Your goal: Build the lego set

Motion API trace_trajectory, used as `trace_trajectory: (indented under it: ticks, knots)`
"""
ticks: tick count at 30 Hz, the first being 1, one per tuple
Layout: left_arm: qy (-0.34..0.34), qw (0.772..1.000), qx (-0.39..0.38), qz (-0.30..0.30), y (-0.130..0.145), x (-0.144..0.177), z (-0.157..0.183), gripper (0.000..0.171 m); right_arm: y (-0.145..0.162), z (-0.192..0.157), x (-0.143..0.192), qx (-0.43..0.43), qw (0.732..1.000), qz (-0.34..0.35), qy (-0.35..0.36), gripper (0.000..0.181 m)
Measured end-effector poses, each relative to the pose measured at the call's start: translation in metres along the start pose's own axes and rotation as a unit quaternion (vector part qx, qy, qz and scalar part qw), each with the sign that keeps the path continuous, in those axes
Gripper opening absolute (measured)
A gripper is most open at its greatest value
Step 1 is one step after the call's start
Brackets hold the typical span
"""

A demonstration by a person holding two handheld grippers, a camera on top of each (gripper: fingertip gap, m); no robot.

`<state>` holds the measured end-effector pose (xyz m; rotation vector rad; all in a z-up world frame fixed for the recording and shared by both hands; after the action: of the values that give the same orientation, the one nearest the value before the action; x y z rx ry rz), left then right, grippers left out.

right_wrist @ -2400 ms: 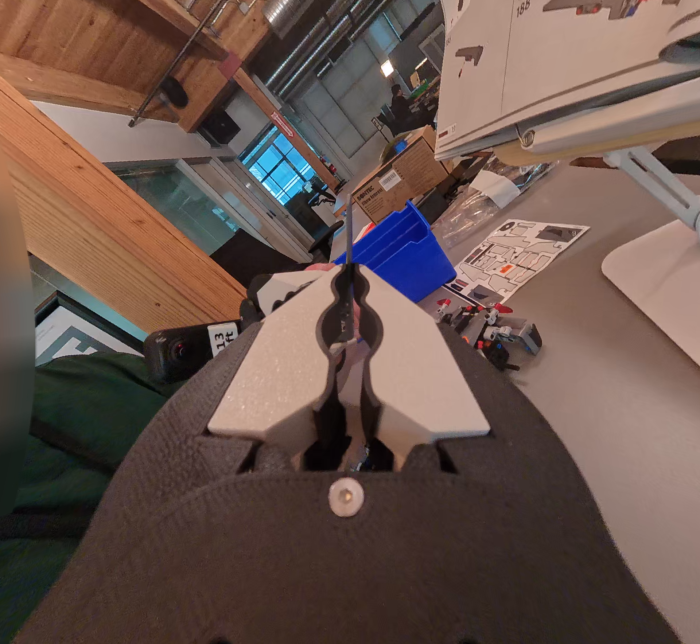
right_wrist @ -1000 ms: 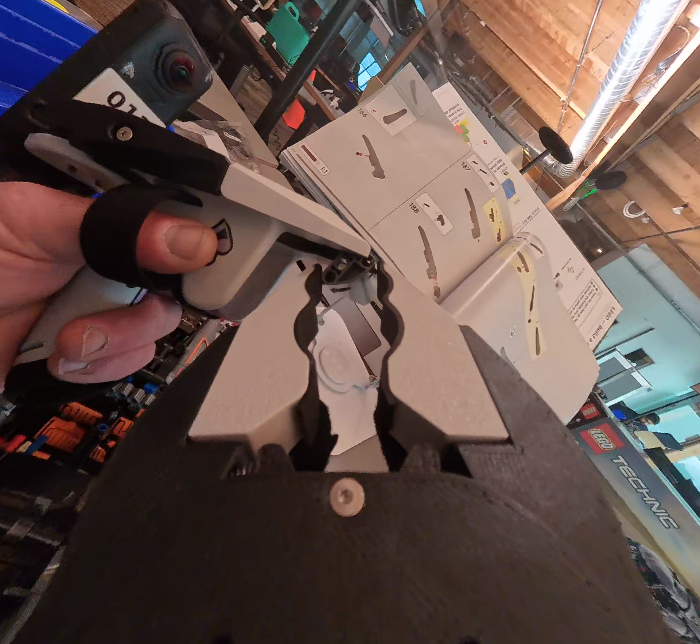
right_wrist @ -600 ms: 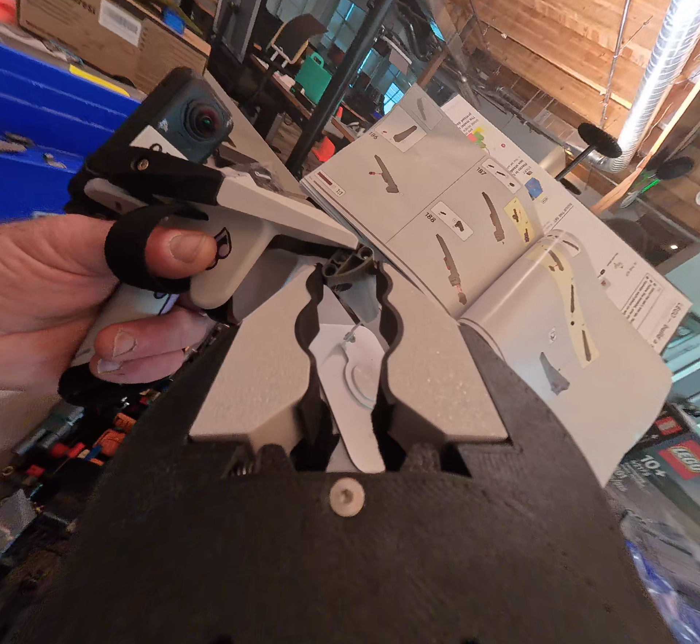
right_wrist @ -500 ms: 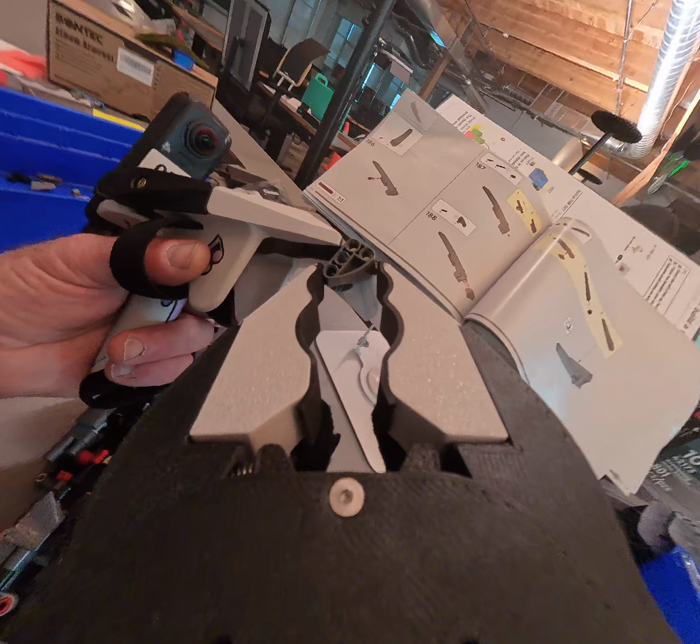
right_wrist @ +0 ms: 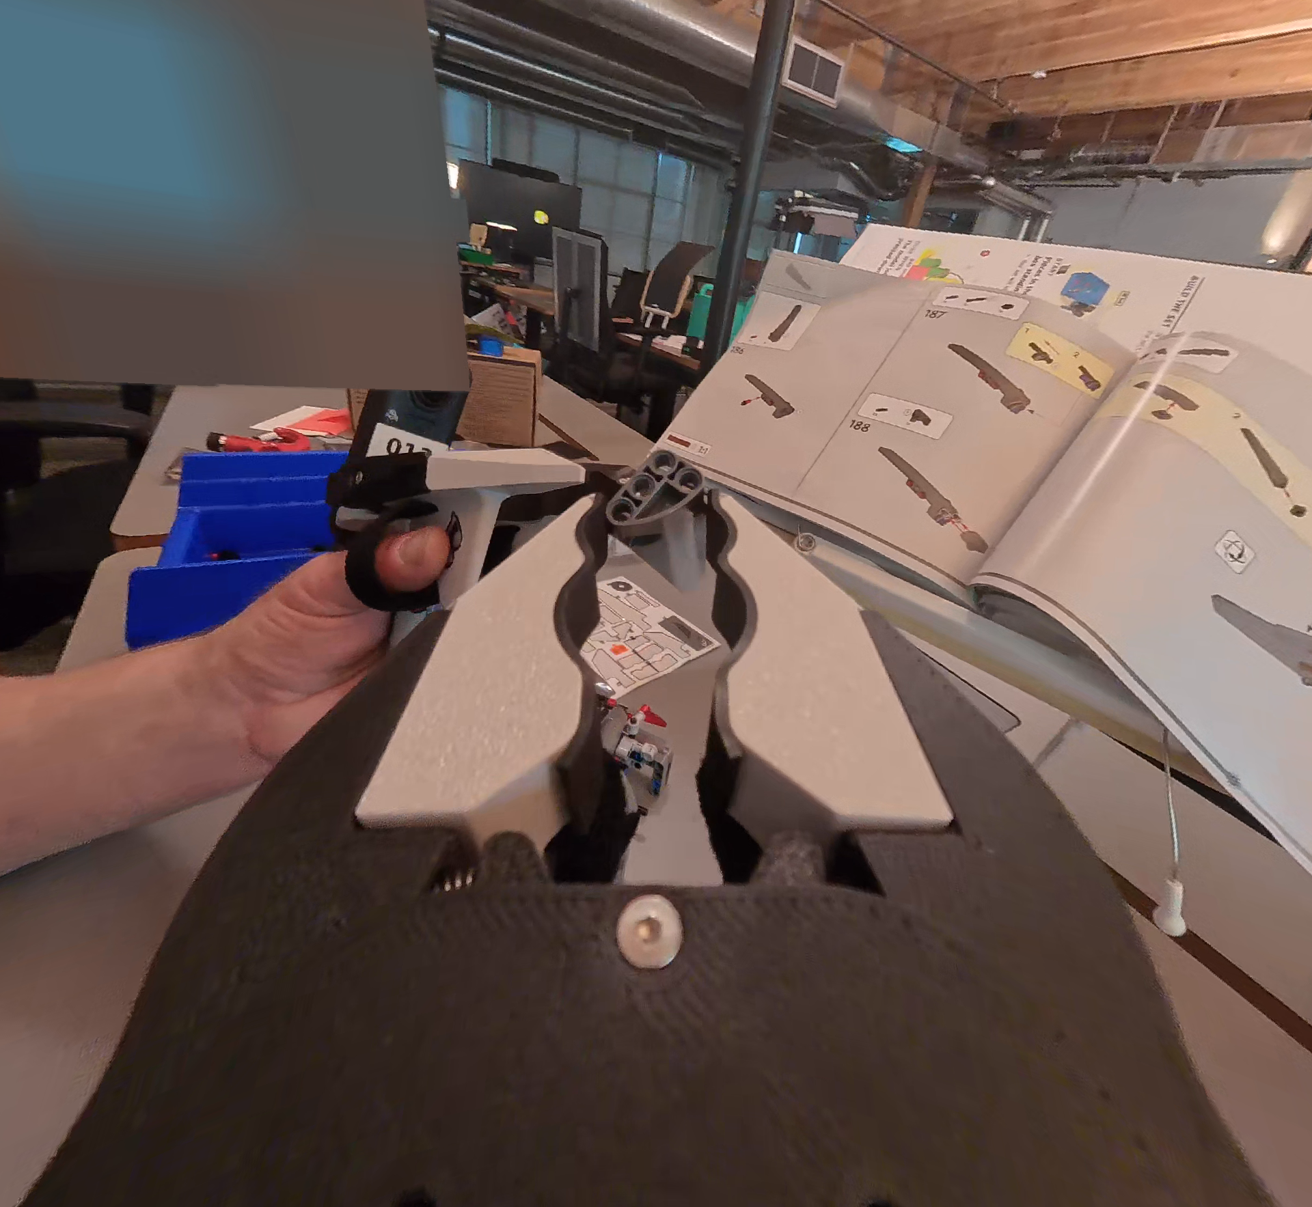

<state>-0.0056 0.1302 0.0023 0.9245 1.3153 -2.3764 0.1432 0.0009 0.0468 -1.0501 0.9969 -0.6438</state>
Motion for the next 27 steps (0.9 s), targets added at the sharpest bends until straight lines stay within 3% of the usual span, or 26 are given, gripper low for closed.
trace_trajectory:
  ticks: [5, 9, 14, 22, 27]
  knots:
    - [-0.024, 0.998, -0.06, -0.024, -0.004, -0.001, 0.001, 0.025, 0.002, 0.012, 0.011, -0.111, 0.993, 0.044, -0.023, 0.025]
    - [-0.021, 0.998, -0.029, -0.047, 0.005, -0.005, -0.003, 0.035, 0.01, 0.026, 0.022, -0.232, 0.966, 0.106, -0.044, 0.025]
    - [0.002, 0.997, -0.003, -0.079, 0.021, -0.013, 0.0, 0.041, 0.022, 0.03, 0.026, -0.306, 0.941, 0.129, -0.065, 0.025]
    - [0.048, 0.989, 0.11, -0.08, 0.032, -0.013, -0.004, 0.011, 0.036, 0.028, 0.024, -0.358, 0.918, 0.143, -0.092, 0.025]
    - [0.051, 0.993, 0.077, -0.072, 0.025, -0.01, -0.003, 0.0, 0.039, 0.029, 0.024, -0.343, 0.926, 0.129, -0.089, 0.014]
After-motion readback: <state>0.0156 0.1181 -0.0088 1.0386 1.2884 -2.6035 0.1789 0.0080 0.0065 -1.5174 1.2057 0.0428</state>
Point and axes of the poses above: each gripper's, where its closed fingertips meet, x back along the fingers, y out of its underside, z = x × y across the jaws, the point moved 10 cm from there along x, back along the fingers, and after that the axes turned 15 degrees about z, right-handed, at the moved point
